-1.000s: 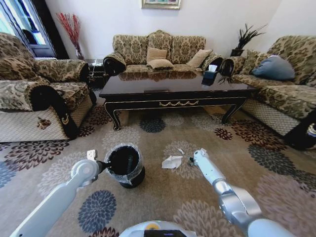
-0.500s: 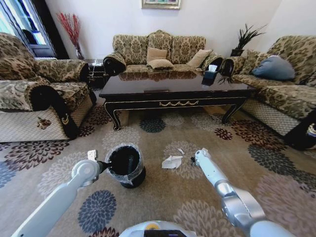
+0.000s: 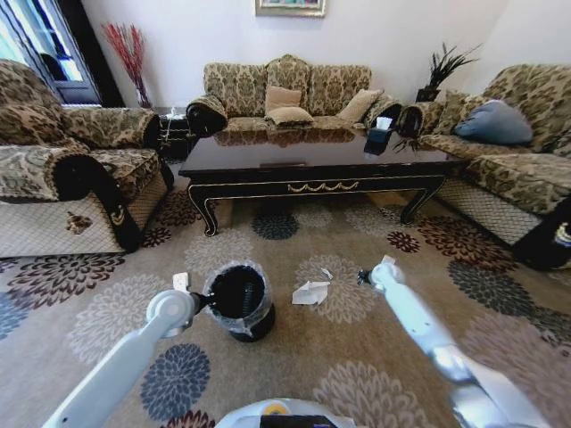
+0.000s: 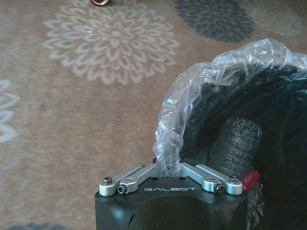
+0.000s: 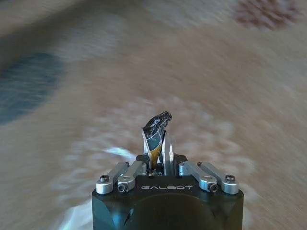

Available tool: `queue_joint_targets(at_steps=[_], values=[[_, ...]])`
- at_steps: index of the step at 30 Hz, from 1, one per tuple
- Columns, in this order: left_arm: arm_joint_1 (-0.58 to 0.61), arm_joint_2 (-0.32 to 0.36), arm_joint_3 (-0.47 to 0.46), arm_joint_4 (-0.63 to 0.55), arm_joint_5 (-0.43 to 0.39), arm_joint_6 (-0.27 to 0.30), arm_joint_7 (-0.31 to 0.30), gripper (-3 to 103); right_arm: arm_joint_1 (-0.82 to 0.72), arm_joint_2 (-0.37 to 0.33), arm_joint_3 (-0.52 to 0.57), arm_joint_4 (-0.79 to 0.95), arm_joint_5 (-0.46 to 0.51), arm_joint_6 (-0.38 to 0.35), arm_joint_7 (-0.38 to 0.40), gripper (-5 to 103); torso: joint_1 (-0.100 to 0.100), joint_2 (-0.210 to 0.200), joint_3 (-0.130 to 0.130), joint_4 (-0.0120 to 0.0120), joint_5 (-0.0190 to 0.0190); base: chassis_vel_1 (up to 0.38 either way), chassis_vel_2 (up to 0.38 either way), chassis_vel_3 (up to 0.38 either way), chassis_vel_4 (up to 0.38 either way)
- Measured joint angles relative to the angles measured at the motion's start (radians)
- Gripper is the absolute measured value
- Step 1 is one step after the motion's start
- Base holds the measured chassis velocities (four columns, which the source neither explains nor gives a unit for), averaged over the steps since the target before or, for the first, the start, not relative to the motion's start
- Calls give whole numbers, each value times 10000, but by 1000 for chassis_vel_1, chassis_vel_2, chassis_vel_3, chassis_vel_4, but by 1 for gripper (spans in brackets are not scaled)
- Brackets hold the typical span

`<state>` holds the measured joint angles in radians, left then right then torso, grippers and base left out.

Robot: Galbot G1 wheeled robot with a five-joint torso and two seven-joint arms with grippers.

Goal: Move to the front of the table and pick up the trash from the floor, then place it into the trash bin.

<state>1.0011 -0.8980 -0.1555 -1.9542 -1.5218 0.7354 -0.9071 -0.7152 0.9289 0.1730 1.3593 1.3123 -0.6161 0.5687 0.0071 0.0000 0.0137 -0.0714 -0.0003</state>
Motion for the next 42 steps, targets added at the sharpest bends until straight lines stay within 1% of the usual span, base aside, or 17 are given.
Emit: queue_joint_targets(at_steps=[1,3,4,5,6,7,9,10,11,12,17,19,22,23,28,37,42], values=[[0,0,0,0,0,0,0,0,0,0,0,0,0,0,0,24,0,0,0,0,0,0,0,0,0],[-134,-212,212,59,66,0,-15,0,-799,-473,-35,1471,-145,78,-469,24,0,0,1,-7,8,0,0,0,0],[-171,-286,293,76,100,0,-15,0,-1063,-616,-35,1949,-224,119,-621,24,0,0,0,-6,10,0,0,0,0],[-221,-397,419,101,158,0,-12,0,-1530,-875,-1,2698,-439,220,-900,24,-1,-1,0,-7,6,0,0,0,0],[-221,-397,419,101,158,0,-12,0,-1530,-875,-1,2698,-439,220,-900,24,-1,-1,0,-7,6,0,0,0,0],[-255,-490,519,131,216,0,-13,0,-1838,-1055,56,3193,-727,310,-1154,24,-1,0,1,-10,3,0,0,0,0],[-321,-668,669,188,309,-1,-21,0,-2350,-1399,156,3977,-1702,625,-1862,24,-1,0,0,-6,6,0,0,0,0],[-395,-860,813,269,390,0,-42,0,-2698,-1704,239,4394,-2494,897,-2423,24,-1,0,0,-6,2,0,0,0,0],[-467,-986,944,356,478,-1,-61,0,-2927,-1908,339,4667,-2884,1064,-2732,24,-1,0,0,-6,1,0,0,0,0],[-467,-986,944,356,478,-1,-61,0,-2927,-1908,339,4667,-2884,1064,-2732,24,-1,0,0,-6,1,0,0,0,0],[-1088,-1581,1778,800,810,-1,-198,0,-3956,-2572,1114,5932,-3668,1763,-3450,24,-1,0,0,-7,3,0,0,0,0],[-1115,-1601,1812,816,822,-1,-203,0,-3996,-2588,1138,5994,-3689,1789,-3476,24,-1,0,1,-8,4,0,0,0,0],[-1646,-1971,2464,1118,1007,-1,-245,0,-4708,-2795,1441,7165,-4167,2324,-3946,24,-1,0,0,-6,4,0,0,0,0],[-1646,-1971,2464,1118,1007,-1,-245,0,-4708,-2795,1441,7165,-4167,2324,-3946,24,-1,0,0,-6,4,0,0,0,0],[-2367,-2333,3316,1466,1125,-2,-273,0,-5286,-2937,1545,8306,-4757,3016,-4601,24,-1,0,1,-7,3,0,0,0,0],[-3073,-2573,4162,1603,970,-1,-320,0,-5899,-2926,1626,9057,-4990,3337,-5099,24,-1,0,1,-7,4,0,0,0,0],[-3086,-2616,4255,1550,964,0,-328,0,-6209,-2823,1696,9156,-5191,3364,-5196,24,0,0,1,-6,3,0,0,0,0]])
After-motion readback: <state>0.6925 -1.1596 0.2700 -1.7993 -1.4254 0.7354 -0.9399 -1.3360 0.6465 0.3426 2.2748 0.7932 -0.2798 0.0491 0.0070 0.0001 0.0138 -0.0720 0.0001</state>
